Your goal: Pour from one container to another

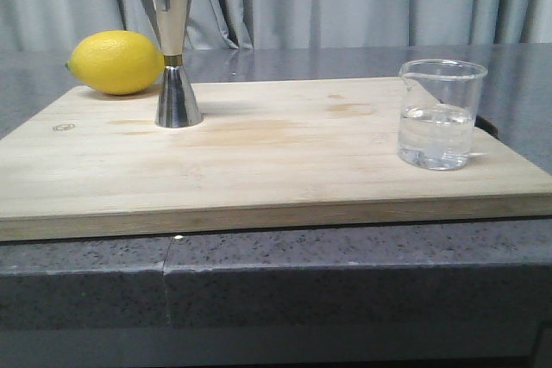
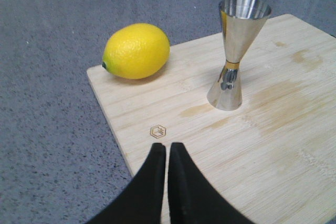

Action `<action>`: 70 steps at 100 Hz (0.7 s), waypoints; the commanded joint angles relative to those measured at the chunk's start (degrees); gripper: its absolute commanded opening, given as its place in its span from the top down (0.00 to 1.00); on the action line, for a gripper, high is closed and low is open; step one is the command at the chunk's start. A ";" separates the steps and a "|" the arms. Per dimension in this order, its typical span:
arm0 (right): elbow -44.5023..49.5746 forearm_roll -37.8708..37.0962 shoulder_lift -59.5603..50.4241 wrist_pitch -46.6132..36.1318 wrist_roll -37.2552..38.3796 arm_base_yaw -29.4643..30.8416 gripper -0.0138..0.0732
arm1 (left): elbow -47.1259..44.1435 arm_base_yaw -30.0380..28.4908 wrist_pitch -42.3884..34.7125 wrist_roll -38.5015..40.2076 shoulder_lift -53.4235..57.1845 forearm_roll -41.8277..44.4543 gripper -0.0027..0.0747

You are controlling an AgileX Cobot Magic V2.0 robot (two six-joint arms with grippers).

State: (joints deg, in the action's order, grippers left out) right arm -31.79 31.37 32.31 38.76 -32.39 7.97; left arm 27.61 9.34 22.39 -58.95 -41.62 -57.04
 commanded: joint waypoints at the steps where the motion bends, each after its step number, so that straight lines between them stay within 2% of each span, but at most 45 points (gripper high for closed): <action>1: -1.98 2.71 1.33 -4.22 -2.00 0.07 0.88 | 1.65 -0.14 -2.28 -1.27 -3.90 -7.19 0.99; 10: -1.98 2.83 2.65 -6.23 -3.89 0.07 0.79 | 1.76 -0.14 -0.87 -1.38 -7.36 -9.42 0.99; 17: -1.98 2.83 3.82 -8.18 -4.01 0.07 0.67 | 1.76 -0.14 -0.25 -3.95 -9.23 -10.07 0.99; 29: -1.98 2.83 6.08 -9.86 -4.01 0.07 0.40 | 1.76 -0.14 0.84 -12.83 -9.85 -13.65 0.99; 36: -1.98 3.25 7.37 -9.95 -4.01 0.07 0.30 | 1.76 -0.14 1.62 -20.07 -9.74 -17.95 0.98; 41: -1.98 4.21 8.30 -9.95 -4.01 0.07 0.27 | 1.76 -0.14 2.55 -24.30 -9.74 -21.60 0.94; 50: -1.98 5.79 9.62 -9.84 -4.01 0.07 0.27 | 1.76 -0.14 4.39 -29.97 -9.85 -27.86 0.81; 62: -1.98 6.38 10.06 -9.97 -5.11 -1.02 0.27 | 1.76 -0.14 5.73 -36.22 -9.85 -33.24 0.53; 70: -1.98 7.05 10.06 -10.21 -5.99 -2.60 0.27 | 1.76 -0.14 5.73 -39.57 -9.85 -35.35 0.37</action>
State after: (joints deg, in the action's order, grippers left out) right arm -31.79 36.13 42.21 31.90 -36.83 6.69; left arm 27.61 9.34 26.87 -94.44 -51.61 -86.87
